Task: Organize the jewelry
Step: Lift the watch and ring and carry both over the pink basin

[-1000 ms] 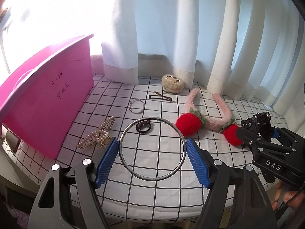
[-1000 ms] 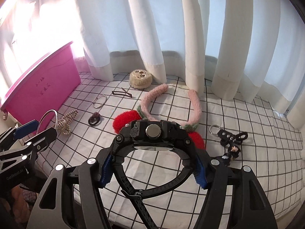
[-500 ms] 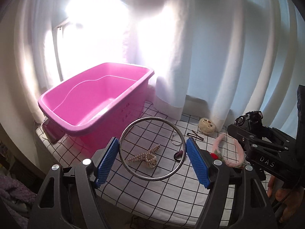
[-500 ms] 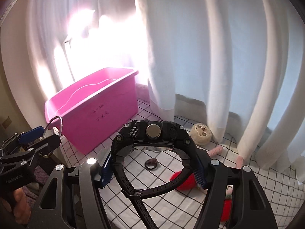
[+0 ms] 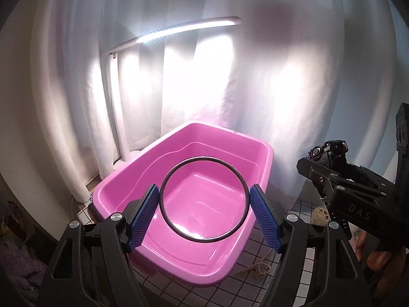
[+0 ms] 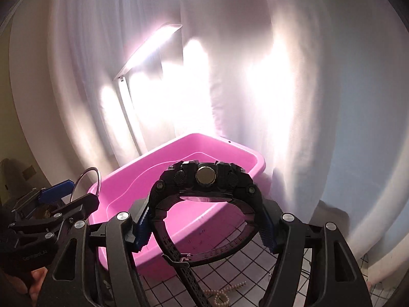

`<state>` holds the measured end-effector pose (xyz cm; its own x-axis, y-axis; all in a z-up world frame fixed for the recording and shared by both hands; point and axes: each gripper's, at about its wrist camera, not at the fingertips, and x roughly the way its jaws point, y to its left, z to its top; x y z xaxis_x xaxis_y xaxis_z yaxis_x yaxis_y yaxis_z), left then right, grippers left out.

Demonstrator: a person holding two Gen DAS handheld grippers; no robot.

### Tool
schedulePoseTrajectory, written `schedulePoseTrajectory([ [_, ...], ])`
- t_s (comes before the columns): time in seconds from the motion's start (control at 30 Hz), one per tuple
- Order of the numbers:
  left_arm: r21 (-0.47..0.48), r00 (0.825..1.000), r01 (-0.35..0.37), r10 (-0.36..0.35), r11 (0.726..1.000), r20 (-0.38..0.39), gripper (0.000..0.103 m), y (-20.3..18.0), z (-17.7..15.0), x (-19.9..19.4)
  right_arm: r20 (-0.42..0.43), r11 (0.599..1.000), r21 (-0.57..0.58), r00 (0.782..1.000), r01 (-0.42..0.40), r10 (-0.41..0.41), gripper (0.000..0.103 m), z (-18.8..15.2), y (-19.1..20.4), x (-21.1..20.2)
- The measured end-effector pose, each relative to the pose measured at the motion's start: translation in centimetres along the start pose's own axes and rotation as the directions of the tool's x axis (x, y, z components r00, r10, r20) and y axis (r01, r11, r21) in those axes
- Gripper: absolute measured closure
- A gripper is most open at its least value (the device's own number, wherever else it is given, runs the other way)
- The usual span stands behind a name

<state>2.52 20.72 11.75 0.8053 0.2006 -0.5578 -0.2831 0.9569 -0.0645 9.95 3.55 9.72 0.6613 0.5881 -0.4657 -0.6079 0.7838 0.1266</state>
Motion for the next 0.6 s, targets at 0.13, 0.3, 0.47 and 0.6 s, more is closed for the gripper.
schedulePoseTrajectory([
  [0.13,-0.006,0.999,-0.004,0.004,1.0,-0.035,0.033,2.5,2.9,3.9,-0.027,1.0,0.001,0.999,-0.022,0.022,0.038,3.4,1.3,4.6],
  [0.3,-0.026,0.99,0.005,-0.009,1.0,-0.143,0.033,4.8,4.2,9.5,-0.127,0.999,-0.008,0.991,-0.032,0.031,0.038,5.5,2.4,11.2],
  [0.47,-0.038,0.971,-0.018,0.008,0.999,-0.239,0.033,6.3,4.0,13.7,-0.241,1.0,0.005,0.97,-0.031,0.031,0.038,5.4,2.3,16.7],
  [0.6,-0.043,0.95,-0.025,0.01,0.999,-0.313,0.033,7.1,3.6,16.3,-0.347,0.999,0.038,0.938,-0.002,0.015,0.038,4.6,1.6,20.4],
])
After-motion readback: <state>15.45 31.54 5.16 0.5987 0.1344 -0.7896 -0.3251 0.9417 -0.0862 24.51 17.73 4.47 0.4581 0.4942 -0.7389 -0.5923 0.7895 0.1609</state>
